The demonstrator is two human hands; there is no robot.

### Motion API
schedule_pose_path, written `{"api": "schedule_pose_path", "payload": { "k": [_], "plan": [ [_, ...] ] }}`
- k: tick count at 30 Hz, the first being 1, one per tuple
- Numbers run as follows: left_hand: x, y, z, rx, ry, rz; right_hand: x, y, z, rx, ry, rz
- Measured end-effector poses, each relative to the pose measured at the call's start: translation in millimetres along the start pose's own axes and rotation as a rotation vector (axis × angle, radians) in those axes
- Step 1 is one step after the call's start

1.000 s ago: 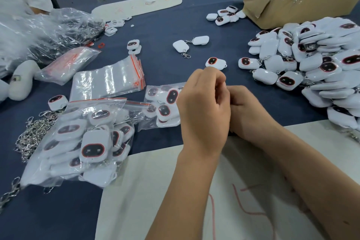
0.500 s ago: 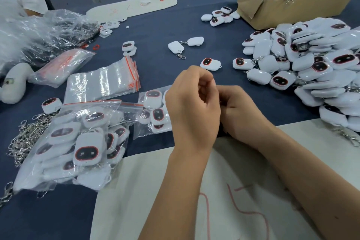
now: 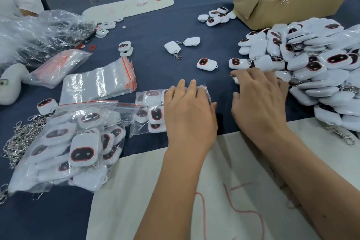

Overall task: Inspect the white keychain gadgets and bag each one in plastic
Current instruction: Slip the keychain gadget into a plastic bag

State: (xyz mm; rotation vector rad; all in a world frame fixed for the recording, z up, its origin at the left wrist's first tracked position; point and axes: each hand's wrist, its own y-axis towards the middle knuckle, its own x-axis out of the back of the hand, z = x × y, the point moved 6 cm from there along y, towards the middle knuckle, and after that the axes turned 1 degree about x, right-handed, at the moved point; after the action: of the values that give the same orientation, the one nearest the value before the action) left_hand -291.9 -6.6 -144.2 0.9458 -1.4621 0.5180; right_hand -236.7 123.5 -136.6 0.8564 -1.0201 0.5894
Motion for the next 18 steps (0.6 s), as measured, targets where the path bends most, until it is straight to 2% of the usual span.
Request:
{"api": "schedule_pose_path", "payload": {
  "k": [2, 5, 7, 9, 11, 15, 18],
  "plan": [
    [0.7, 0.6, -4.2, -0.01, -0.002, 0.007, 1.9, -2.7, 9.1, 0.063, 0.106, -0.009],
    [12.3, -1.6, -14.0, -0.008, -0.345, -0.119, 4.1, -3.6, 14.2, 0.103, 0.175, -0.027],
    [13.6, -2.0, -18.1, -0.027, -0.514, -0.133, -0.6, -3.2, 15.3, 0.127, 0.132, 0.041],
    [9.3, -0.9, -20.2, -0.056, -0.484, -0.065, -4.5, -2.2, 13.7, 0.114, 0.164, 0.075],
    [5.3, -0.2, -20.4, -0.07, -0.44, -0.021, -3.7, -0.9, 11.6, 0.093, 0.259, 0.026],
    [7.9, -1.3, -17.3, -0.039, -0.465, -0.024, 0.4, 0.6, 4.8, 0.014, 0.49, -0.083],
    [7.6, 0.9, -4.9, 0.026, -0.389, -0.025, 2.3, 0.9, -2.1, -0.04, 0.618, -0.123]
  ]
}}
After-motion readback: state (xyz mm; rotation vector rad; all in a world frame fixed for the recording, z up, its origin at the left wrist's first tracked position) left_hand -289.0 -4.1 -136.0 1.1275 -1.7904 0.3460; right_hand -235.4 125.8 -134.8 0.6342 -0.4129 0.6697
